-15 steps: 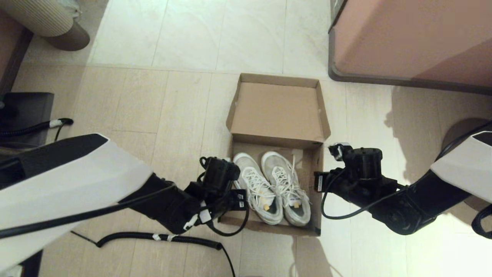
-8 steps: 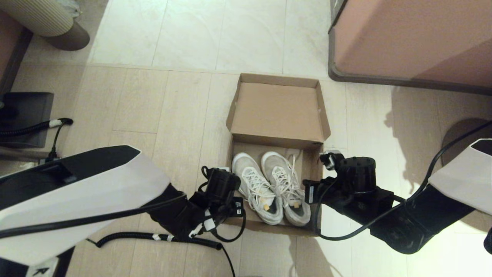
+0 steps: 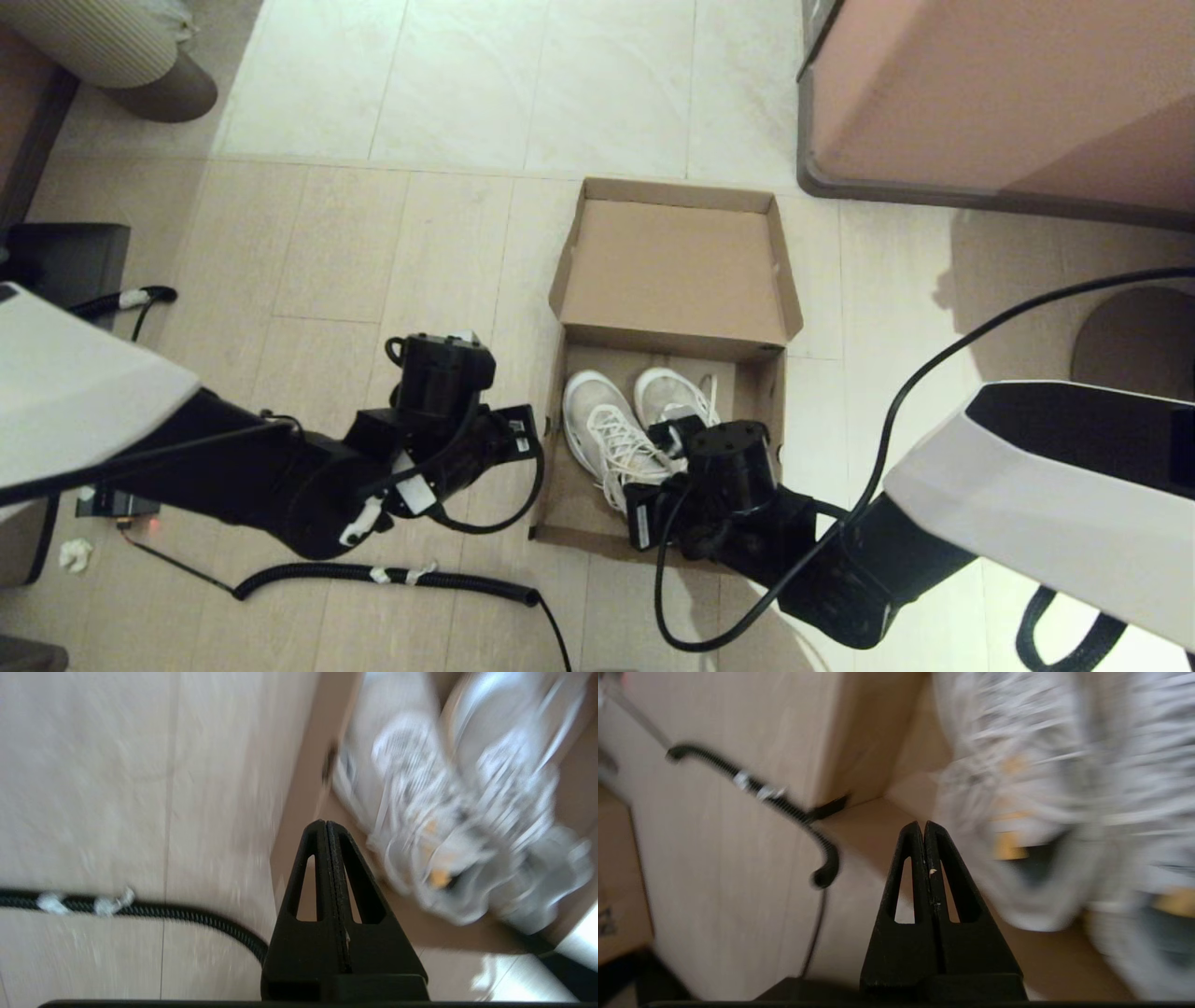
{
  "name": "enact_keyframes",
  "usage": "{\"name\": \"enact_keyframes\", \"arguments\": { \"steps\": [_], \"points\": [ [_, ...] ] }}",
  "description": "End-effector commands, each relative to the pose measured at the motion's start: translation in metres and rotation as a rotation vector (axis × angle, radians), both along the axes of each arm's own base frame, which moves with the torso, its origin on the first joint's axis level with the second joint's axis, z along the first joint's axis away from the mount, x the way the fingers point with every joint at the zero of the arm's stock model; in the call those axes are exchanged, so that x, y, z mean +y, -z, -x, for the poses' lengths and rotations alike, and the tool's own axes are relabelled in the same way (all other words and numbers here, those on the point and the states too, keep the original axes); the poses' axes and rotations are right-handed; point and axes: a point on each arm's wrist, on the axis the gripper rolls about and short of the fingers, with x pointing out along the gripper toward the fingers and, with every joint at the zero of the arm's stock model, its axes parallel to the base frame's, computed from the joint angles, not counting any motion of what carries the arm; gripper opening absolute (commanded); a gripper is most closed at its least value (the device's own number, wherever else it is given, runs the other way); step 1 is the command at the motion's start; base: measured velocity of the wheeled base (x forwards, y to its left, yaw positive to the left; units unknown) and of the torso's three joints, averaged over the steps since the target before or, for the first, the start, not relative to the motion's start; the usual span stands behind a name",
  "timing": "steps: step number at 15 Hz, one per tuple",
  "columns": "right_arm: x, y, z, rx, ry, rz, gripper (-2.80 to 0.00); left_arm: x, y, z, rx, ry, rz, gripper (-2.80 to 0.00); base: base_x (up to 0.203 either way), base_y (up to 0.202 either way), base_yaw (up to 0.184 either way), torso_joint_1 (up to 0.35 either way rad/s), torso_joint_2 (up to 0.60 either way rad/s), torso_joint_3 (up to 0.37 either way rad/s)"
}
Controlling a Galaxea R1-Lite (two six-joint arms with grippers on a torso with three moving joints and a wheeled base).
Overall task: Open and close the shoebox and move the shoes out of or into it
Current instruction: Close the shoe box
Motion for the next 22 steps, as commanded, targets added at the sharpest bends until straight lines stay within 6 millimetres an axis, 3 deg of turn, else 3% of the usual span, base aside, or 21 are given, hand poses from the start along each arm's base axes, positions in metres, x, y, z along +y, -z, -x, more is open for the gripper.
{"name": "enact_keyframes", "arguments": {
  "steps": [1,4,9,15,22],
  "points": [
    [0.017,0.025,0.004,0.033,-0.038,0.030,-2.80,0.013,-0.027,0.006,-0.067,-0.025,0.041,-2.80,0.000,0.000,0.000,0.000,0.00,0.000],
    [0.031,0.039,-0.002,0.028,-0.039,0.036,-2.80,0.018,-0.040,0.011,-0.100,-0.030,0.062,-2.80,0.000,0.000,0.000,0.000,0.00,0.000],
    [0.045,0.044,-0.014,0.073,-0.035,0.081,-2.80,0.024,-0.058,0.020,-0.144,-0.030,0.089,-2.80,0.000,0.000,0.000,0.000,0.00,0.000],
    [0.068,0.065,-0.031,0.065,0.020,0.122,-2.80,0.030,-0.071,0.029,-0.175,-0.032,0.109,-2.80,0.000,0.000,0.000,0.000,0.00,0.000],
    [0.077,0.060,-0.016,0.190,-0.032,0.244,-2.80,0.035,-0.078,0.037,-0.194,-0.030,0.120,-2.80,0.000,0.000,0.000,0.000,0.00,0.000]
  ]
}}
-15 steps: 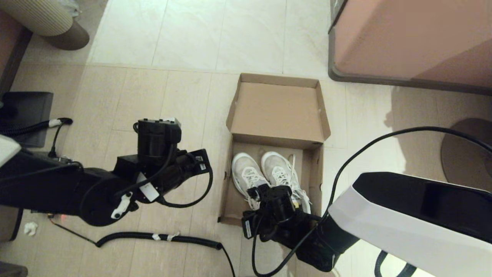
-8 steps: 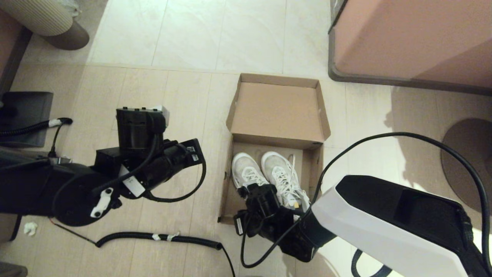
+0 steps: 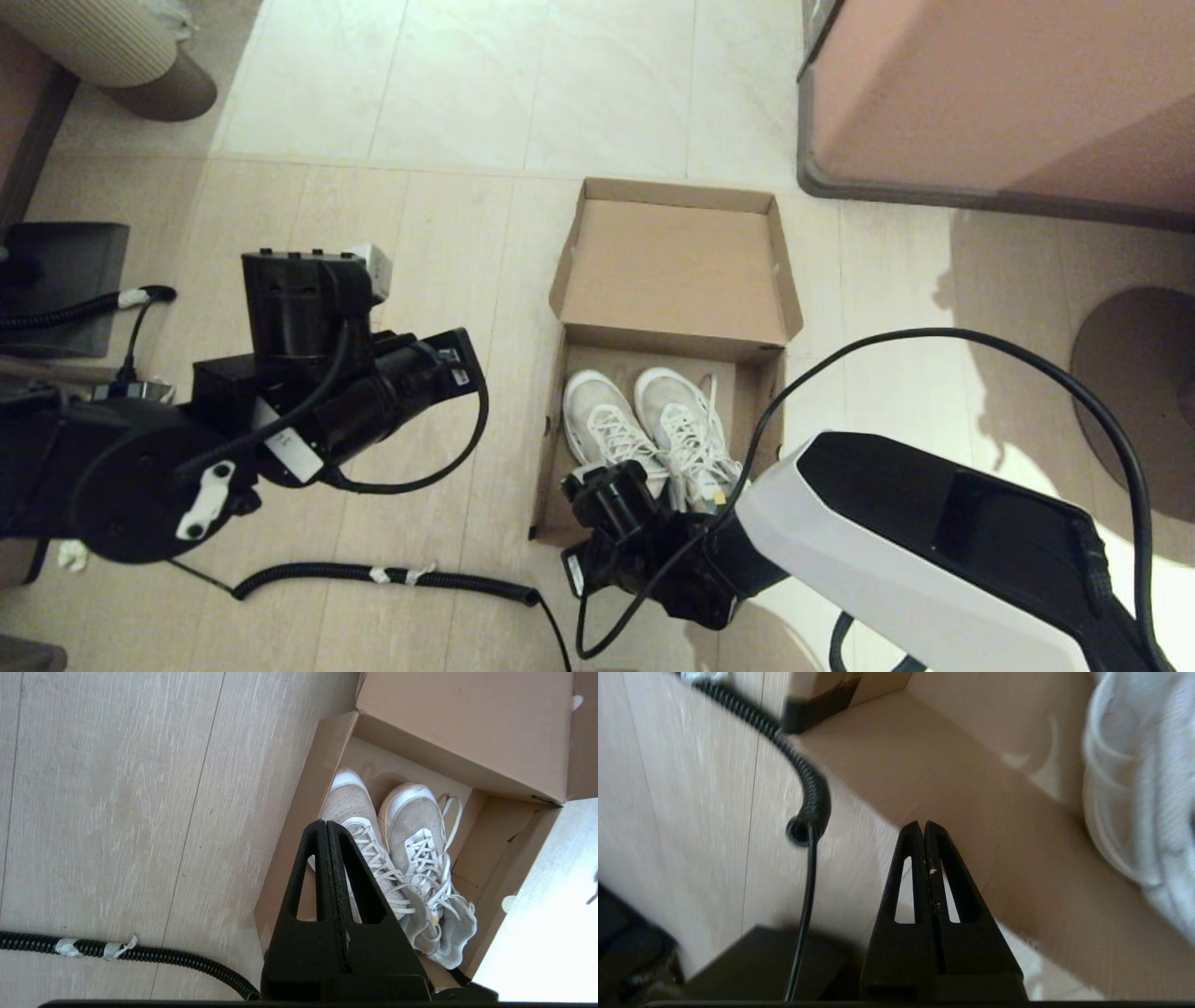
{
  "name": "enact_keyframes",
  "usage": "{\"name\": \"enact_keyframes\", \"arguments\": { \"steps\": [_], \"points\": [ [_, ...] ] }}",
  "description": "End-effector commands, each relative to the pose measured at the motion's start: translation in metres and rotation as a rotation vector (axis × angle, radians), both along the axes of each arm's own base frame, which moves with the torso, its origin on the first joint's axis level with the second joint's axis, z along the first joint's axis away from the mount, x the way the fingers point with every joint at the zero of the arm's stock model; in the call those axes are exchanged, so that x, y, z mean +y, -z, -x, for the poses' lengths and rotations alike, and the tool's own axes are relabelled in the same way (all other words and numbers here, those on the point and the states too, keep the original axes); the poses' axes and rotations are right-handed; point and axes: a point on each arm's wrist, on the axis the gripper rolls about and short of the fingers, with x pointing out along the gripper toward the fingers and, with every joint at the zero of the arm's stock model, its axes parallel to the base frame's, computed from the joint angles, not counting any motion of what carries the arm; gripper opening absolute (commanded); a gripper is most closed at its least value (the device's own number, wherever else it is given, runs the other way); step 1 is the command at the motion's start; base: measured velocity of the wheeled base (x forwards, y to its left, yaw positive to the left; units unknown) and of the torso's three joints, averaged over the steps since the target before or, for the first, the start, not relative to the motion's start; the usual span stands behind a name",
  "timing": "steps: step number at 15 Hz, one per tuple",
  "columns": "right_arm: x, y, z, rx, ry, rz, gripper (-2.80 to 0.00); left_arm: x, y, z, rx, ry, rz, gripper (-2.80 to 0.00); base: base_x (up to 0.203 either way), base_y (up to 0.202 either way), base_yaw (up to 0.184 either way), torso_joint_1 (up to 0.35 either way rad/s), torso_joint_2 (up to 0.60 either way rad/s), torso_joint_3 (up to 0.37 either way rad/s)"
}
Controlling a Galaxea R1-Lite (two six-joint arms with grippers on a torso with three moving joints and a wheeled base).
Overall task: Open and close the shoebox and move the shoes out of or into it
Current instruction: Close the shoe box
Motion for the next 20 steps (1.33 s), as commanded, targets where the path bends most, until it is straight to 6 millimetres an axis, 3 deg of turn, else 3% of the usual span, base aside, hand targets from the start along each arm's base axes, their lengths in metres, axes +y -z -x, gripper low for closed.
{"name": "enact_keyframes", "arguments": {
  "steps": [1,14,17,20],
  "points": [
    [0.007,-0.003,0.005,-0.001,-0.017,-0.003,-2.80,0.001,-0.004,0.002,-0.012,-0.002,0.009,-2.80,0.000,0.000,0.000,0.000,0.00,0.000],
    [0.012,0.003,0.035,0.090,-0.064,0.089,-2.80,0.014,-0.003,0.010,-0.008,-0.025,0.007,-2.80,0.000,0.000,0.000,0.000,0.00,0.000],
    [0.013,-0.024,0.034,0.051,-0.064,0.041,-2.80,0.019,-0.005,0.010,-0.010,-0.042,0.006,-2.80,0.000,0.000,0.000,0.000,0.00,0.000],
    [0.016,-0.044,0.031,0.052,-0.060,0.041,-2.80,0.031,0.016,0.004,0.053,-0.087,-0.025,-2.80,0.000,0.000,0.000,0.000,0.00,0.000]
  ]
}}
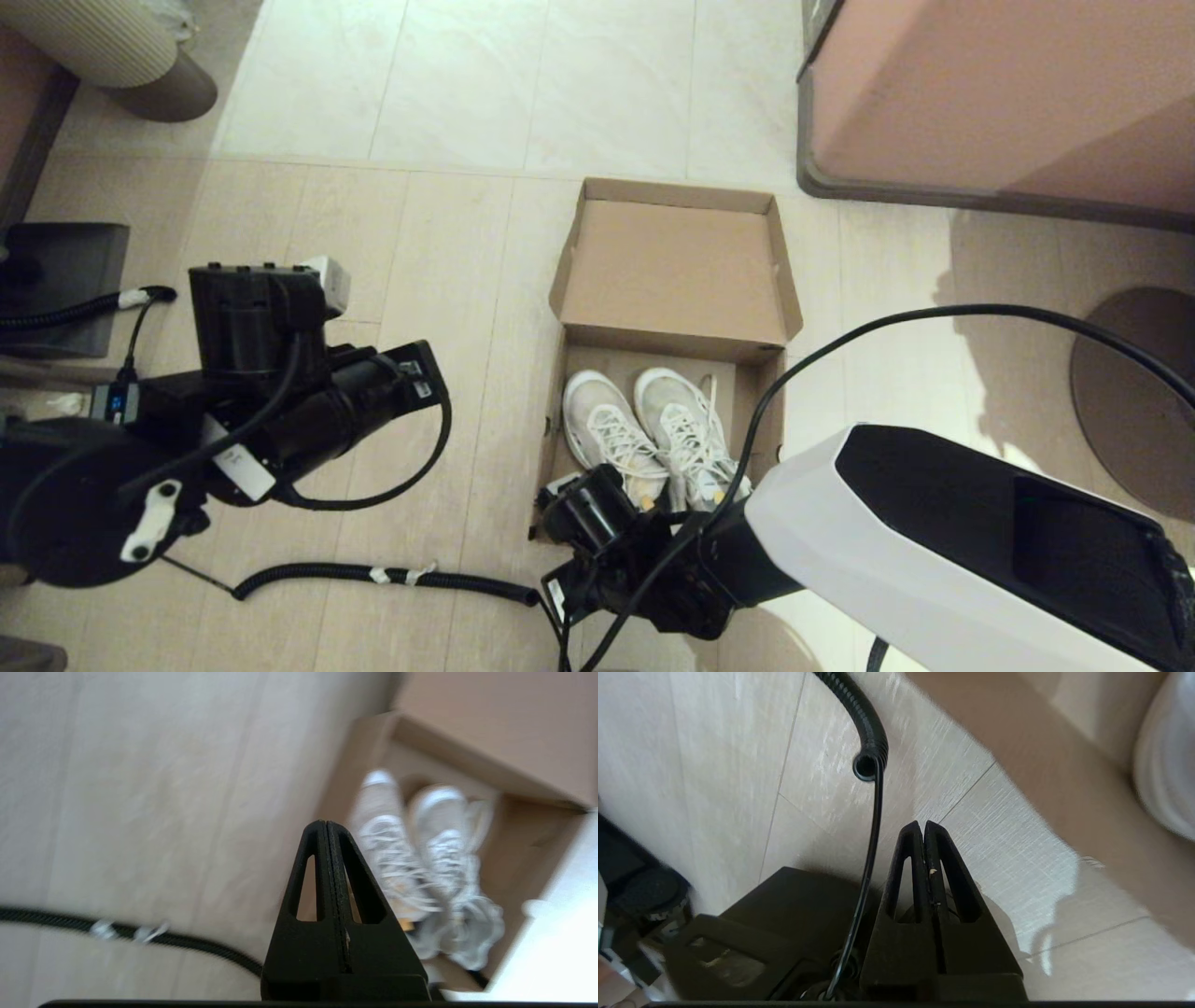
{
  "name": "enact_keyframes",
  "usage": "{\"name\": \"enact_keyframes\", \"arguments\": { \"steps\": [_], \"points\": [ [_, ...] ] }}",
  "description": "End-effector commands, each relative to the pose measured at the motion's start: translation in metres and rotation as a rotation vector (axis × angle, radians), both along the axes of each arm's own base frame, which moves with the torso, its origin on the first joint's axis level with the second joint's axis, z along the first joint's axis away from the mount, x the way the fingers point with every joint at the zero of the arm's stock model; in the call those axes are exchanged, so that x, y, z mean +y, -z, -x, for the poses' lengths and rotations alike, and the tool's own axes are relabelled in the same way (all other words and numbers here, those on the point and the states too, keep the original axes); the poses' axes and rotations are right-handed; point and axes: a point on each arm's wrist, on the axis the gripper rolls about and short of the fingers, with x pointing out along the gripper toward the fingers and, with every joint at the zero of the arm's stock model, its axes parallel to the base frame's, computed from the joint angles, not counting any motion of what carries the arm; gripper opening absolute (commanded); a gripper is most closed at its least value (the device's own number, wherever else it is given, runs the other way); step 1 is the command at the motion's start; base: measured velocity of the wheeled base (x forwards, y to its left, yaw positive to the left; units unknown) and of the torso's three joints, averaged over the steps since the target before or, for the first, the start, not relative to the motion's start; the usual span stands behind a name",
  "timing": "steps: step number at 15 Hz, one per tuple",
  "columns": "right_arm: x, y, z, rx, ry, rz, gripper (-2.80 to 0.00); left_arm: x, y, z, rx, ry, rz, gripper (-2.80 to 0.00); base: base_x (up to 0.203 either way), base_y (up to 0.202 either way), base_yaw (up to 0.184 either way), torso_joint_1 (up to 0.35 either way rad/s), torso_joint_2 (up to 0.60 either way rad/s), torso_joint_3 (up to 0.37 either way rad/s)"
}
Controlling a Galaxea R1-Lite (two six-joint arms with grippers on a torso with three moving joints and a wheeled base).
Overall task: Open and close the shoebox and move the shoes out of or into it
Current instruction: Close the shoe box
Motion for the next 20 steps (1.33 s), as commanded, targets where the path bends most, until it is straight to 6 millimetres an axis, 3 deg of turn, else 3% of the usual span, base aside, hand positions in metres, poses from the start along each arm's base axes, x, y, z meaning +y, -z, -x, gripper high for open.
{"name": "enact_keyframes", "arguments": {
  "steps": [1,7,11,17,20],
  "points": [
    [0.004,-0.016,-0.005,-0.029,0.005,-0.034,-2.80,0.004,0.012,-0.002,0.036,-0.019,-0.015,-2.80,0.000,0.000,0.000,0.000,0.00,0.000],
    [0.029,-0.003,-0.050,-0.087,0.046,-0.070,-2.80,-0.001,0.026,-0.003,0.066,0.011,-0.015,-2.80,0.000,0.000,0.000,0.000,0.00,0.000],
    [0.025,0.030,-0.077,-0.106,0.097,0.051,-2.80,-0.002,0.026,-0.005,0.033,0.013,0.001,-2.80,0.000,0.000,0.000,0.000,0.00,0.000],
    [0.019,0.042,-0.078,-0.084,0.113,0.094,-2.80,-0.002,0.025,-0.006,0.012,0.013,0.010,-2.80,0.000,0.000,0.000,0.000,0.00,0.000],
    [0.016,0.035,-0.073,-0.044,0.107,0.127,-2.80,-0.002,0.021,-0.005,0.001,0.014,0.014,-2.80,0.000,0.000,0.000,0.000,0.00,0.000]
  ]
}}
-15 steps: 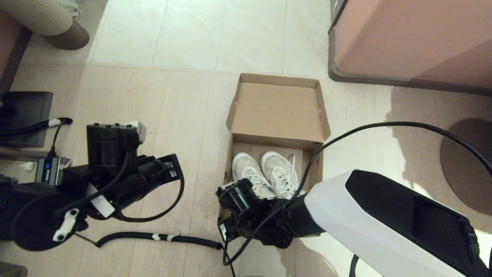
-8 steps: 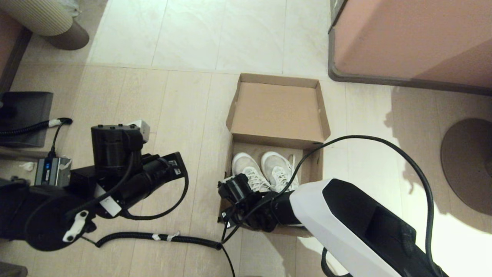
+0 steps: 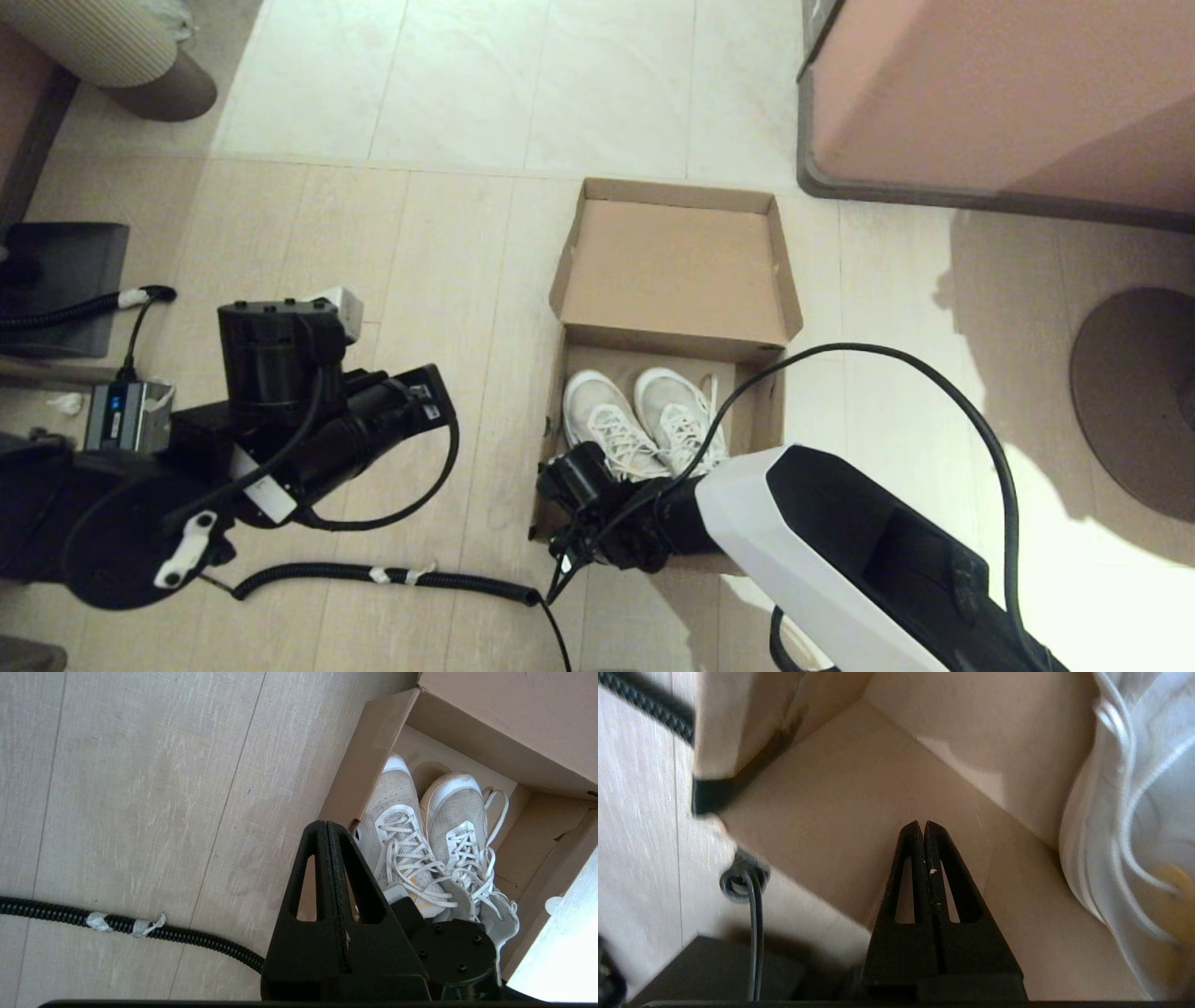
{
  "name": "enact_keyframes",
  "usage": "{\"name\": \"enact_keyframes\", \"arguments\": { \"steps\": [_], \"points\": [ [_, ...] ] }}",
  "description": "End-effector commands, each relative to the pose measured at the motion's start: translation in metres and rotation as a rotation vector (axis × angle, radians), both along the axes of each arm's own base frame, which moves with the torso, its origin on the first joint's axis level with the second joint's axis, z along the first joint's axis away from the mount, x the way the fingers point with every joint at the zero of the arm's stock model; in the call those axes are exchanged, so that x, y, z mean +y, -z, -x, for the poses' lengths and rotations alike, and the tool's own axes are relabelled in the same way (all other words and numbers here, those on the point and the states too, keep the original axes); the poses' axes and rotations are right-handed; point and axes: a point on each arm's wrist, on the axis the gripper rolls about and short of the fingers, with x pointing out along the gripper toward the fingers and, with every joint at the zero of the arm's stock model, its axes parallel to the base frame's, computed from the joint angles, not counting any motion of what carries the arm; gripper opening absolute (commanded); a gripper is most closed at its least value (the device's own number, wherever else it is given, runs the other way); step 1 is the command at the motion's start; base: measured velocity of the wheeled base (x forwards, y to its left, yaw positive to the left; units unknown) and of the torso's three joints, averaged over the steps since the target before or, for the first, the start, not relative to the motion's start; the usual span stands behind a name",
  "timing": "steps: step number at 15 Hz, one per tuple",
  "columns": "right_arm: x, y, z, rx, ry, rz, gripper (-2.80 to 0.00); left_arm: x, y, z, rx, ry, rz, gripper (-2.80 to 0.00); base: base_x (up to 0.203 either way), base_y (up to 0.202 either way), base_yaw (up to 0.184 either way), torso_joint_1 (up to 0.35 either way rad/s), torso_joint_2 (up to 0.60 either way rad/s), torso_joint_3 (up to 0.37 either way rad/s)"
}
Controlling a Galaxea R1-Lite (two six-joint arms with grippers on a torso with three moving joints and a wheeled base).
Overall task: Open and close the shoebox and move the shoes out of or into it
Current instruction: Close the shoe box
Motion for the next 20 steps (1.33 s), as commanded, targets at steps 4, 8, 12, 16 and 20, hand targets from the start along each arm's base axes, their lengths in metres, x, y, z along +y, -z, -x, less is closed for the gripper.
{"name": "enact_keyframes", "arguments": {
  "steps": [4,8,12,16,20],
  "points": [
    [-0.003,-0.005,0.027,0.106,-0.028,0.097,-2.80,0.000,-0.003,0.001,-0.011,-0.003,0.003,-2.80,0.000,0.000,0.000,0.000,0.00,0.000],
    [0.000,-0.009,0.057,0.142,-0.034,0.119,-2.80,0.002,-0.009,0.005,-0.027,-0.004,0.006,-2.80,0.000,0.000,0.000,0.000,0.00,0.000],
    [-0.012,-0.077,0.054,0.074,0.026,-0.010,-2.80,0.004,-0.012,0.002,-0.036,-0.012,0.012,-2.80,0.000,0.000,0.000,0.000,0.00,0.000],
    [-0.071,-0.157,0.053,-0.001,0.123,-0.108,-2.80,0.000,-0.007,-0.015,-0.024,0.008,0.020,-2.80,0.000,0.000,0.000,0.000,0.00,0.000],
    [-0.206,-0.187,0.008,-0.055,0.418,-0.128,-2.80,-0.010,0.002,-0.068,-0.005,0.056,0.173,-2.80,0.000,0.000,0.000,0.000,0.00,0.000]
  ]
}}
